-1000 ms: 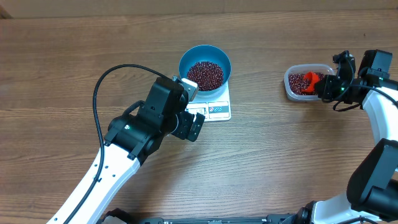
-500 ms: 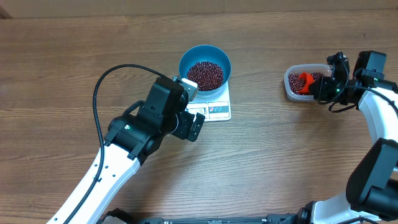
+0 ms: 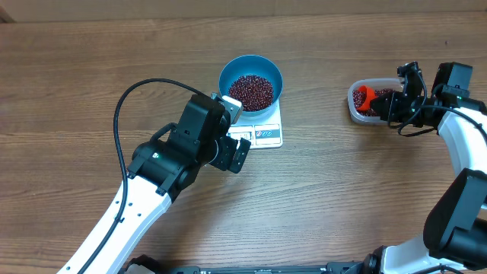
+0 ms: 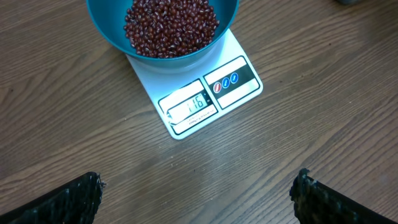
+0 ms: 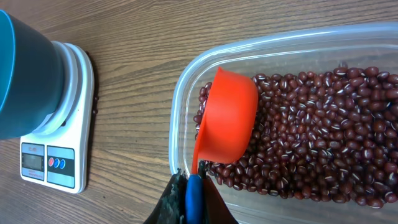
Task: Scoop item into bowl and weigh 150g on scale
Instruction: 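Lower the scoop into the beans and drag to refill it, then lift the filled scoop and carry it leftward over the blue bowl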
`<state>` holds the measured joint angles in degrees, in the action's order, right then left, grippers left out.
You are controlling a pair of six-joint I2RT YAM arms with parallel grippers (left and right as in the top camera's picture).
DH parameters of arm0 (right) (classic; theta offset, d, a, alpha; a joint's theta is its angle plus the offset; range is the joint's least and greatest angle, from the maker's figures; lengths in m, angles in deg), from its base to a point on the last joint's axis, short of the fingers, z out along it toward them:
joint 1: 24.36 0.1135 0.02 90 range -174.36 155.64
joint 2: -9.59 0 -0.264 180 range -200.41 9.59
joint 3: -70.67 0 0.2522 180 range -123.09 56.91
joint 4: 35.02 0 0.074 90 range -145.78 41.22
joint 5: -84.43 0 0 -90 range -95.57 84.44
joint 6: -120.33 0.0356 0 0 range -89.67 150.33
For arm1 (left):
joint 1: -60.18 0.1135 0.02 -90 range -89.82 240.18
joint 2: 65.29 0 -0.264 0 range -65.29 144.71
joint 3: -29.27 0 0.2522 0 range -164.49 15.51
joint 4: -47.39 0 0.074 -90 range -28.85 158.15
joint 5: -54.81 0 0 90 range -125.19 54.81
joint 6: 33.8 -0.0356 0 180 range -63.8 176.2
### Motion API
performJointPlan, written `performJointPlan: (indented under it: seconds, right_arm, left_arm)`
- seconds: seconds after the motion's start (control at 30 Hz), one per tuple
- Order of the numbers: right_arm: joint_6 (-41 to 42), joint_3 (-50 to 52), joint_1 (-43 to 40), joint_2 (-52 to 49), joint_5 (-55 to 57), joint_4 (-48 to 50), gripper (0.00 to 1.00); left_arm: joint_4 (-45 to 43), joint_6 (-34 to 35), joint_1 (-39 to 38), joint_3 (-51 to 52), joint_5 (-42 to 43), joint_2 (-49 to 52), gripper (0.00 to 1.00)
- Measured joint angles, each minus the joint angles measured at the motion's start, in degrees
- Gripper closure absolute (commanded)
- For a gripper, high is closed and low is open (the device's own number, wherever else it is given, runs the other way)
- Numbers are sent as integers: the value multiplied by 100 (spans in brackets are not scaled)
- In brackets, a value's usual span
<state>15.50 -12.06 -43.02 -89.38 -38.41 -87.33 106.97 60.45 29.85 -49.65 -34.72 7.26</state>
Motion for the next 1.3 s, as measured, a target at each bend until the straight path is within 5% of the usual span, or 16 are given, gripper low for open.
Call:
performJointPlan:
  seconds: [0.6, 1.3]
  right_arm:
    - [57, 0, -13, 0, -33, 57, 96]
    - [153, 0, -940, -282, -1370, 7, 96]
  left_arm:
    - [0, 0, 0, 0, 0, 0, 0]
    - [0, 0, 0, 0, 0, 0, 0]
